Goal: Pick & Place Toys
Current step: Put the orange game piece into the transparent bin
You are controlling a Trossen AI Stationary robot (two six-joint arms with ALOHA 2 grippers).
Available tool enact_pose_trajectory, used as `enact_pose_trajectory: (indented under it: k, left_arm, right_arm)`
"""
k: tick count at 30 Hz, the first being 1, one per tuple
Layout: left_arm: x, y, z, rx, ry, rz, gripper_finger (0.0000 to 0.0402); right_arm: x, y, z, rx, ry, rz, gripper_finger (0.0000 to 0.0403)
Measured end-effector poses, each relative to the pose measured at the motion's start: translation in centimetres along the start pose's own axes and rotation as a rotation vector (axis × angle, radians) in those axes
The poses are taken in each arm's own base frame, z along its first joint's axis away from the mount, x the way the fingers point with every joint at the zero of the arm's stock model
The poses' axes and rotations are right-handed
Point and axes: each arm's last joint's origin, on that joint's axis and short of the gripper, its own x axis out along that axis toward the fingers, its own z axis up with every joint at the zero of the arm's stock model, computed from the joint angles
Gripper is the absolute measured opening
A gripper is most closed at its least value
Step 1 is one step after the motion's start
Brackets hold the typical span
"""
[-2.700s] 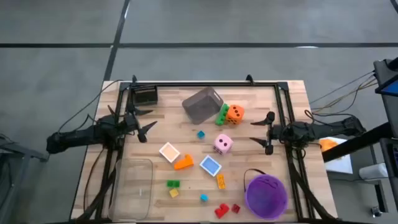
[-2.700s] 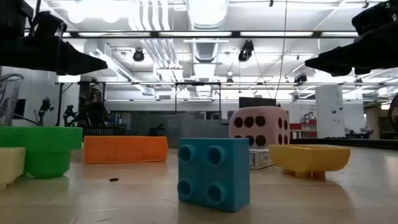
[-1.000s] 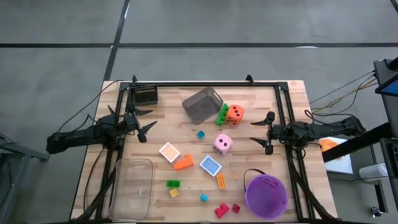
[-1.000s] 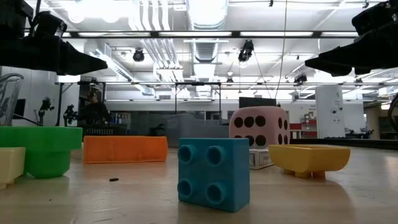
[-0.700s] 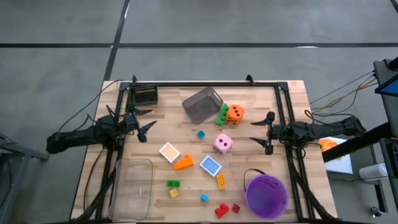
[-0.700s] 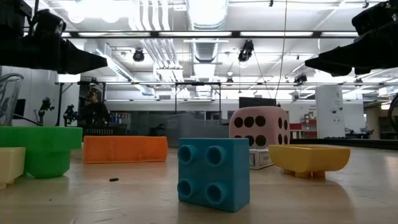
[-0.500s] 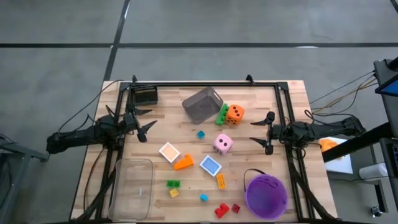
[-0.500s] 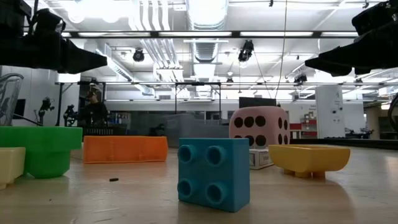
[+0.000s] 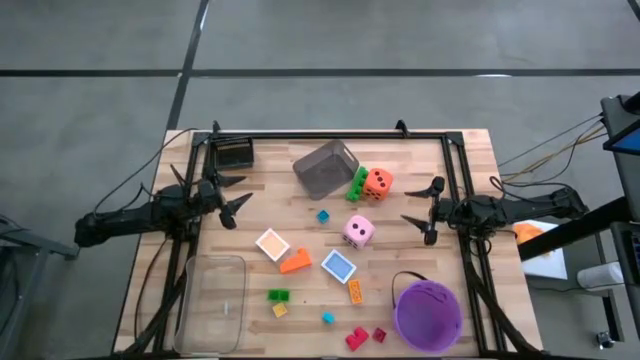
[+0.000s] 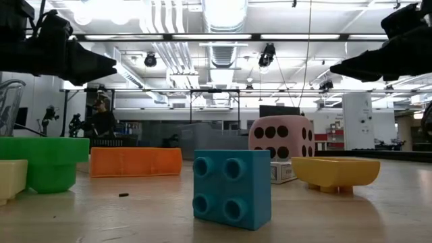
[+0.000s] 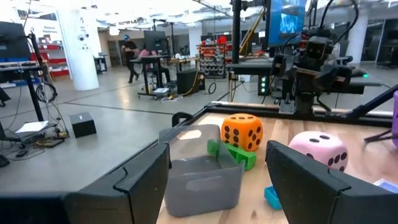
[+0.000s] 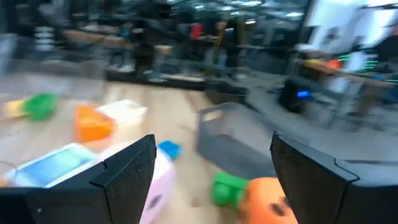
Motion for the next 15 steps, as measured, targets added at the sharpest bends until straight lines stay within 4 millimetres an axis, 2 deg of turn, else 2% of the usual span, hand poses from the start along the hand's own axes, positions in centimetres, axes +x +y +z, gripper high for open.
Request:
enact_pose_trajectory:
  k: [5, 10, 15]
  left_arm:
    - [0.0, 0.0, 0.0, -0.093, 0.002, -0.011, 0.0266]
    - [0.0, -0.4, -0.4, -0.147, 0.042, -0.114, 0.0266]
    - [0.0, -0.5, -0.5, -0.138, 0.053, -0.149, 0.0266]
  right_arm:
    - [0.0, -0.1, 0.6, 0.091, -0.055, -0.003, 0.0311]
    - [0.0, -0.1, 1.0, 0.167, -0.103, 0.004, 0.0311]
    - [-0.1, -0.3, 1.7, 0.195, -0.162, -0.008, 0.0311]
